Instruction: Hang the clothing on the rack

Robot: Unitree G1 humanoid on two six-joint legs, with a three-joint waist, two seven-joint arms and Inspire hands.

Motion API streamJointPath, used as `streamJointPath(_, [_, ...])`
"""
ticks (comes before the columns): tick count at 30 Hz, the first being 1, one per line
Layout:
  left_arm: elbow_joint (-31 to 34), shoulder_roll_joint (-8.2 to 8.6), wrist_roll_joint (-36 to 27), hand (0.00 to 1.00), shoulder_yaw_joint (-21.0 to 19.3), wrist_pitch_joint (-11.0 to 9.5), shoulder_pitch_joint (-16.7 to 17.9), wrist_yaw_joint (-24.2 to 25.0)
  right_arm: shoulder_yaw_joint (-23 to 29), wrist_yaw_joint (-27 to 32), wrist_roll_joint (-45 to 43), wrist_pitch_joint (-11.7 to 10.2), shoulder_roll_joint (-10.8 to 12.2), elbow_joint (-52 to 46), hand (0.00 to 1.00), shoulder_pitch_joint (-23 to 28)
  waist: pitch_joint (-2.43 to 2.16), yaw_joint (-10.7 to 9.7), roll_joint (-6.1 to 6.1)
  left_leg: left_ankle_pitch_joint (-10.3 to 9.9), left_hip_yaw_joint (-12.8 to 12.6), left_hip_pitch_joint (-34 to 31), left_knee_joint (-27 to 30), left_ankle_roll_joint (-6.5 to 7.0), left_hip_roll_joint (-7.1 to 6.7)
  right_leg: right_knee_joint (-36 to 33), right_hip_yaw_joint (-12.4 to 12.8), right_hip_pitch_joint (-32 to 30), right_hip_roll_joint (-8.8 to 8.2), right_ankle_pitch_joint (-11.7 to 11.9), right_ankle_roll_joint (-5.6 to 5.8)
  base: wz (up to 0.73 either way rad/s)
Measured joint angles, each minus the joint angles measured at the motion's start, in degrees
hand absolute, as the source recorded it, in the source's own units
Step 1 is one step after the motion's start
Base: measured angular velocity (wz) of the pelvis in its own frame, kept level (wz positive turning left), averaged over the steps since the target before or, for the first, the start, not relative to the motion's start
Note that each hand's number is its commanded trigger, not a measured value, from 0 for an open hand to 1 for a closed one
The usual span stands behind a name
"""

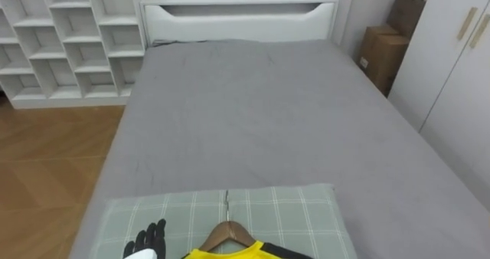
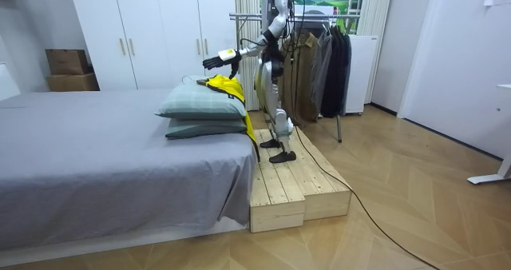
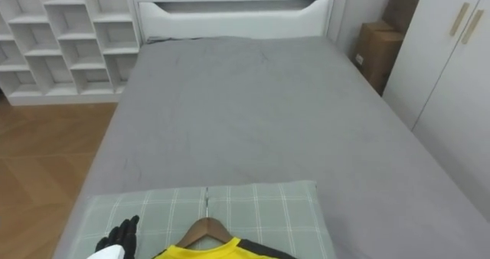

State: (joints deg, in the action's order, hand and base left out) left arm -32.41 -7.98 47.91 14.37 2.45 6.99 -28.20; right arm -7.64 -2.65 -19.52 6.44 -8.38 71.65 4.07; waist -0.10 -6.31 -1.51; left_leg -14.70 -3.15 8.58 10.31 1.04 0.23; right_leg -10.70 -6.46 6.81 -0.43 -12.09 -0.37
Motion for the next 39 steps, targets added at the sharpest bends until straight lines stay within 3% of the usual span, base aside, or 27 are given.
streamJointPath(25, [-2.6, -0.75, -3.1, 0.0, -0.9, 1.0, -0.1, 4.1, 0.0, 1.3, 1.5, 0.9, 0.1, 1.6, 0.0, 0.1, 0.42, -0.2, 0.11, 0.2, 0.3, -1.3, 0.1, 0.29, -0.04, -0.4, -0.1, -1.1, 0.0, 0.2, 0.04, 0.0])
streamJointPath(39, [-5.3, -0.66, -3.4, 0.0, -1.2, 1.4, -0.8, 5.6, 0.2, 0.5, 1.3, 2.4, 0.3, 1.5, 0.0, 0.7, 0.2, -1.5, 0.15, 0.2, 0.7, -2.0, 0.4, 0.29, -0.1, -0.2, -0.2, -1.6, -0.02, 0.2, 0.02, 0.01])
